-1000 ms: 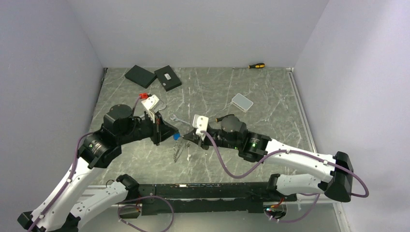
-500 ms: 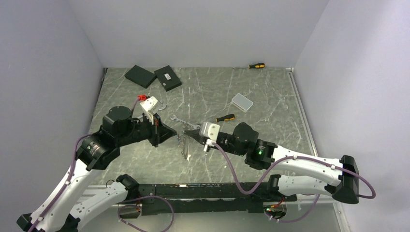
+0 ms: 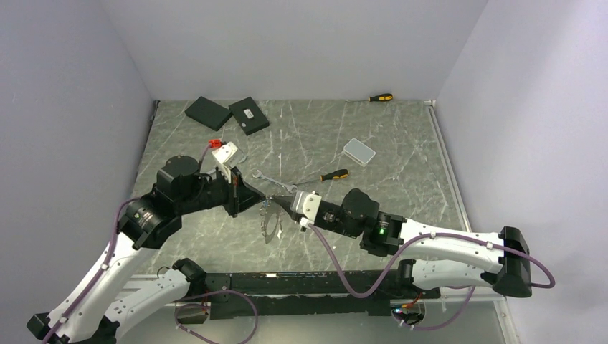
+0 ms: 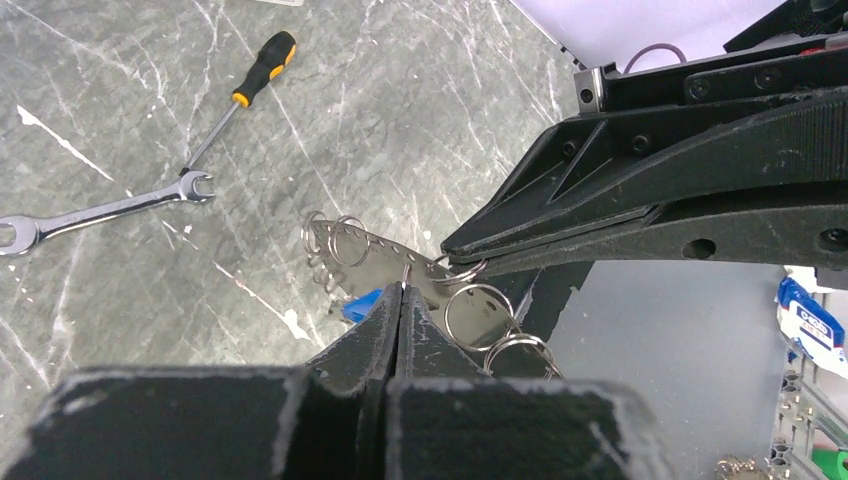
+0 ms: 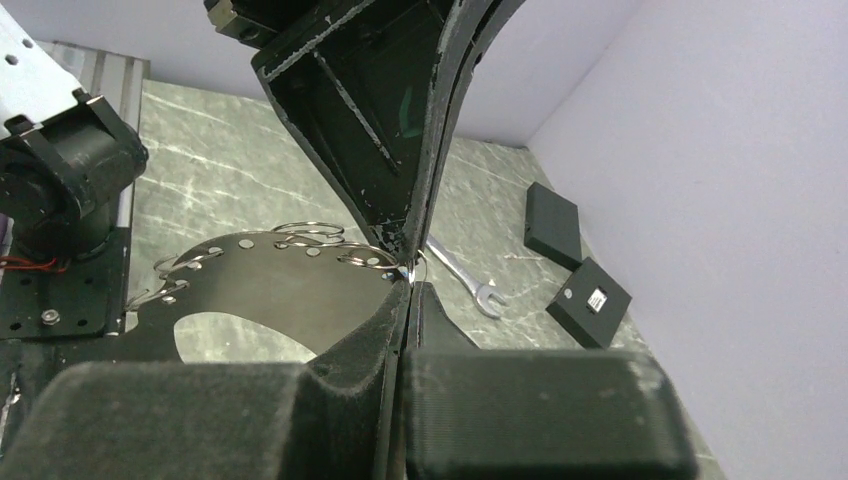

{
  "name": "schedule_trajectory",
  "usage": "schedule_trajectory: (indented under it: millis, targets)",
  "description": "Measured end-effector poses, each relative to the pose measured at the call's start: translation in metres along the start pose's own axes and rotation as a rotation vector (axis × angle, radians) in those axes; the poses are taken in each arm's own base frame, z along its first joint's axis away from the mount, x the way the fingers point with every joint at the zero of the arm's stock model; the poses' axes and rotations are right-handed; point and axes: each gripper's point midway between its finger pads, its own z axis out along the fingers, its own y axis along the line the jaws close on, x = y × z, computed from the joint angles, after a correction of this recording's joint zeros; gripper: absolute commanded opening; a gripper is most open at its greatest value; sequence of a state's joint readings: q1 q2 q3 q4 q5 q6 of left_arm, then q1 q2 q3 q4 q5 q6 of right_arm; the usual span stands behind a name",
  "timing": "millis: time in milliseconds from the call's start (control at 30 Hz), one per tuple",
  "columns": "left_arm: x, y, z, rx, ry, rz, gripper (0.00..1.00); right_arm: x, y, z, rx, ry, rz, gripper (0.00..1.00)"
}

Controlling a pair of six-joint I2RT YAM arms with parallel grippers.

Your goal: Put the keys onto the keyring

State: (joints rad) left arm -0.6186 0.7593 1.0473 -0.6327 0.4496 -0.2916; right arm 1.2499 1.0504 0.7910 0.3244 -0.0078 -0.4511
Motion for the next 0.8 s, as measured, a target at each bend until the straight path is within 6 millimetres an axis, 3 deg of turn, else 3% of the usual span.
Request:
schedule_trajectory:
  millis: [300, 533, 633, 800]
  targets:
    - [-0.003, -0.001, 0.005, 0.014, -0.002, -0.016, 0.00, -0.003, -0.001, 0.000, 0.019, -0.007, -0.029, 0.00]
    - [-0.001, 0.000, 0.006, 0.013, 0.001, -0.017, 0.00, 0.007, -0.008, -0.002, 0.074, 0.012, -0.024, 0.00]
    - [0.009, 0.007, 0.008, -0.008, 0.019, -0.023, 0.00, 0.014, -0.004, -0.002, 0.080, 0.009, 0.017, 0.00]
    - [0.042, 0.024, 0.015, -0.050, 0.073, -0.046, 0.00, 0.045, 0.015, -0.004, 0.032, 0.026, 0.166, 0.00]
